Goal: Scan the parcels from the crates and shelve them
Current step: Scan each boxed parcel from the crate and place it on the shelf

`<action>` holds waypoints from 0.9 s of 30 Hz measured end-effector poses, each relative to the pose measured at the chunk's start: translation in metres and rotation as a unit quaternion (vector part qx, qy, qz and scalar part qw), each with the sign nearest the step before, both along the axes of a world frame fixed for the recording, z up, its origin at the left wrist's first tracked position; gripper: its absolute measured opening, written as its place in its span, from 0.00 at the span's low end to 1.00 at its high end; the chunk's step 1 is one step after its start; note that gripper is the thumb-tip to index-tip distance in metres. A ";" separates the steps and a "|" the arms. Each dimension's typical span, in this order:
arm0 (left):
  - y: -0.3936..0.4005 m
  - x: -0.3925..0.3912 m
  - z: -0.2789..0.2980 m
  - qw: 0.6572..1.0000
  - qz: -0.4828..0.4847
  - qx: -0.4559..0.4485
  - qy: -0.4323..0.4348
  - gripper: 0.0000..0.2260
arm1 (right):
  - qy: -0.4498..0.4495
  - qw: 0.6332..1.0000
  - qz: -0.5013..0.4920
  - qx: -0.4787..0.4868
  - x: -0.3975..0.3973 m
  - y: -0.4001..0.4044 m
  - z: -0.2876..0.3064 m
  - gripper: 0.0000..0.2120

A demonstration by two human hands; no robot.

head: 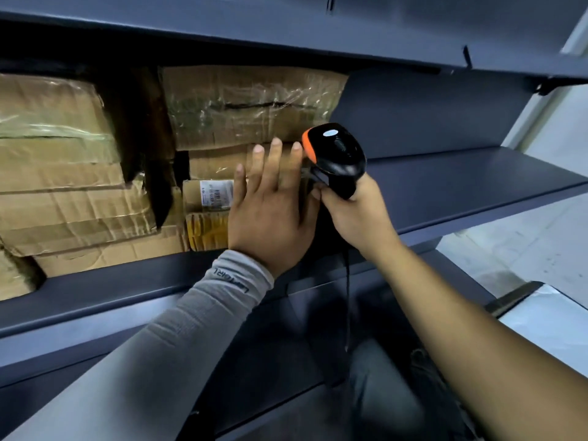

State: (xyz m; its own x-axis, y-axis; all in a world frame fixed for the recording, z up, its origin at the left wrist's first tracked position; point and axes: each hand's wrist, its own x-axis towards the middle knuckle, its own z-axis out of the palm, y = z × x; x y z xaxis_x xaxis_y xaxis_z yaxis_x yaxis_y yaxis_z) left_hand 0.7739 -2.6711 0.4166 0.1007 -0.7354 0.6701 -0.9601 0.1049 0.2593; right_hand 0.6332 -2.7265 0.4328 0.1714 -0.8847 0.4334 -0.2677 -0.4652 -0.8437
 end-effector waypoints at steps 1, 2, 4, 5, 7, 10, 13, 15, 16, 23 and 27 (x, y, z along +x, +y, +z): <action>0.000 -0.005 0.000 1.000 -0.016 0.002 0.005 0.31 | -0.015 1.000 -0.005 0.010 -0.005 0.002 0.000 0.12; -0.002 -0.010 0.000 0.999 -0.031 0.000 0.012 0.31 | -0.029 0.999 -0.008 0.018 -0.009 0.004 0.000 0.08; -0.006 -0.020 -0.001 0.998 -0.058 -0.005 0.031 0.30 | -0.050 0.998 -0.025 0.034 -0.016 0.010 0.004 0.10; -0.008 -0.025 -0.001 0.997 -0.069 -0.001 0.041 0.29 | -0.061 0.997 -0.032 0.046 -0.020 0.013 0.006 0.13; -0.014 -0.035 -0.001 0.994 -0.094 0.012 0.060 0.29 | -0.077 0.994 -0.032 0.065 -0.027 0.017 0.011 0.17; -0.022 -0.052 0.000 0.986 -0.139 0.020 0.086 0.28 | -0.093 0.992 -0.047 0.071 -0.042 0.017 0.011 0.15; -0.028 -0.075 -0.001 0.979 -0.178 0.031 0.098 0.28 | -0.123 0.985 -0.084 0.087 -0.061 0.023 0.011 0.12; -0.029 -0.091 -0.002 0.973 -0.207 0.047 0.096 0.28 | -0.143 0.980 -0.104 0.090 -0.080 0.029 0.010 0.12; -0.029 -0.099 -0.004 0.968 -0.223 0.059 0.100 0.28 | -0.145 0.980 -0.110 0.083 -0.089 0.033 0.010 0.12; -0.003 -0.168 -0.024 0.915 -0.356 0.136 0.131 0.36 | -0.154 0.963 -0.206 0.083 -0.156 0.091 -0.001 0.09; 0.029 -0.213 -0.036 0.891 -0.402 0.147 0.152 0.30 | -0.161 0.946 -0.270 0.072 -0.194 0.138 0.000 0.05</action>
